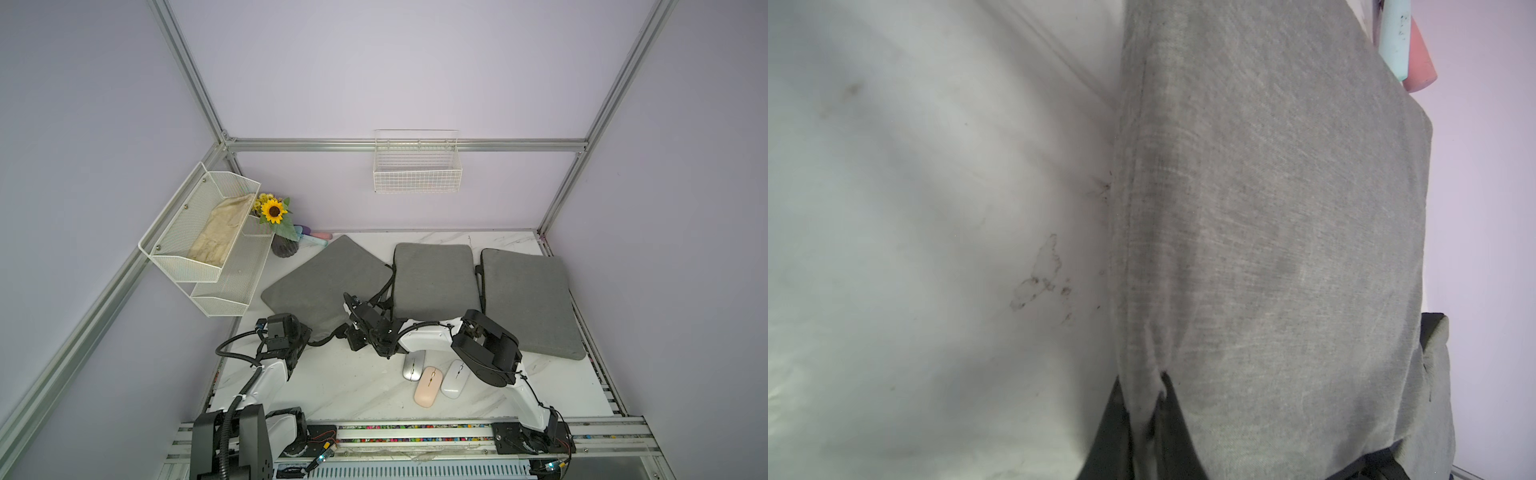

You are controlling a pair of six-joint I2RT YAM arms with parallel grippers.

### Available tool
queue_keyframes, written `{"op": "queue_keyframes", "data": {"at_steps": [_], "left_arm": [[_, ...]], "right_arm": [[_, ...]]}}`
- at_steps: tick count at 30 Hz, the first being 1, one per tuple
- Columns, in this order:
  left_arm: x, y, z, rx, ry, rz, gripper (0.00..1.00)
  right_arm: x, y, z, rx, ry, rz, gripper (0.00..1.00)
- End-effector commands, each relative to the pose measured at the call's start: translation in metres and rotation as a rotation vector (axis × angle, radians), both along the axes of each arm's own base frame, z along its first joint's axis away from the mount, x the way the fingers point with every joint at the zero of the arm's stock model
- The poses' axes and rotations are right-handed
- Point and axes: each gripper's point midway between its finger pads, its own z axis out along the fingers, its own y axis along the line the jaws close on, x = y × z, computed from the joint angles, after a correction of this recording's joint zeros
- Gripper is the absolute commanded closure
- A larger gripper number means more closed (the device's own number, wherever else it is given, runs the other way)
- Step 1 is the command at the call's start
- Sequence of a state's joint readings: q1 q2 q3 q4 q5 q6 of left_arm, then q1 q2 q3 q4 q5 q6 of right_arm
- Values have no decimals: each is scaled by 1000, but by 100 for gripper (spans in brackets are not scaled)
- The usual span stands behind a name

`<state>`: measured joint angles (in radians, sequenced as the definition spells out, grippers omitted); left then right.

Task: Put the mouse into the laptop bag
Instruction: Unzip the zipper on the zippered laptop bag.

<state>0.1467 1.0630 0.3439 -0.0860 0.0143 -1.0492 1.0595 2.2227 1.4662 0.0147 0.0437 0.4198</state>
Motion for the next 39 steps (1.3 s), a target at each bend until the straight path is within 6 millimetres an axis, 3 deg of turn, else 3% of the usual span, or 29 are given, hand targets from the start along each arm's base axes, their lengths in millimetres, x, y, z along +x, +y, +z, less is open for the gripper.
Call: {"op": "queue_keyframes", "data": {"at_steps": [1,3,5,9,10,13,18,25,35,39], "left_arm": [[-12,-15,1,-55,-19,-12,95],[-25,-12,-1,-44,0,22,95],[-35,-16,-3,-36,-2,33,87],[-45,-35,-1,-5,-11,-16,23],[-46,-39,1,7,-3,-32,13],[-49,-44,6,26,37,-66,1],[-54,-33,4,92,95,-38,0],[-48,-25,5,126,72,-20,0],[-13,-29,11,129,46,-21,0],[12,-25,13,156,31,11,0]], "right_arm": [[-63,38,6,58,86,172,100],[-66,41,11,78,99,178,100],[-61,38,16,86,88,159,100],[-33,14,21,83,82,80,100],[-23,5,21,86,91,57,100],[9,-26,19,69,86,-33,100],[66,-64,14,71,95,-160,100],[124,-73,3,39,99,-238,100],[98,-101,-5,35,123,-248,100],[88,-97,-4,45,132,-216,100]]}}
